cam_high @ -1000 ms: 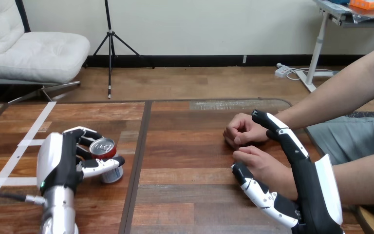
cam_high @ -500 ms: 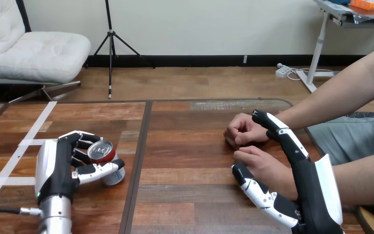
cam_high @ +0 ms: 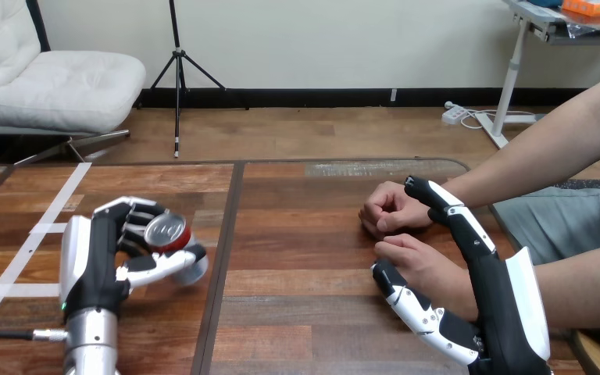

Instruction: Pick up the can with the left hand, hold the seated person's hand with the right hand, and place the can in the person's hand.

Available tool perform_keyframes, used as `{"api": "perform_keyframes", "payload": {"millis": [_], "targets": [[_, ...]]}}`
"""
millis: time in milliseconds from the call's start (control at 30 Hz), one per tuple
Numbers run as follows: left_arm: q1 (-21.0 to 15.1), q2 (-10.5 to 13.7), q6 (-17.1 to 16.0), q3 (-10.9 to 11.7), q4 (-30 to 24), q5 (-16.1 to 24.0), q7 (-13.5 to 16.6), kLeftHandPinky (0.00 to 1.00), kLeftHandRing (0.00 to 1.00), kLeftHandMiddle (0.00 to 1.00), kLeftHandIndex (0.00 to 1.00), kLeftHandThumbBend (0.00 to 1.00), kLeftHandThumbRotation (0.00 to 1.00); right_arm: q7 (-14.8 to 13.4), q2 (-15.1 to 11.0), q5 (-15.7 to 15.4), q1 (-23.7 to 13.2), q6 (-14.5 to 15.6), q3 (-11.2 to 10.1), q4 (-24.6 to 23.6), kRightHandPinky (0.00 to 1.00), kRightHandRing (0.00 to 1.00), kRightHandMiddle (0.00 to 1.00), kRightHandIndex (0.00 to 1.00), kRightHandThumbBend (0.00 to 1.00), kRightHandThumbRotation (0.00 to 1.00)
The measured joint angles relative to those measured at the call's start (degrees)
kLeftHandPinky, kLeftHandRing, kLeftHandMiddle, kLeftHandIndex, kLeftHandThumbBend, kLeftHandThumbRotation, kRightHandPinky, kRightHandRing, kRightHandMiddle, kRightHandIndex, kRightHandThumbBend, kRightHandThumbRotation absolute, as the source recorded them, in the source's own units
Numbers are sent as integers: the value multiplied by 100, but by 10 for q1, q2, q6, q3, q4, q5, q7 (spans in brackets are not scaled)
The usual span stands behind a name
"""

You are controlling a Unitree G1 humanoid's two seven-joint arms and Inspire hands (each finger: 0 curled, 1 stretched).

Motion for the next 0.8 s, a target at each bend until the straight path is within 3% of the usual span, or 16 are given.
{"api": "perform_keyframes", "payload": {"millis": [800], "targets": [[24,-16,-44,16,-83,-15,-36,36,40,47,50,79,0,-4,0,-9,0,0,-7,0,84,86,84,84,62,48]]}}
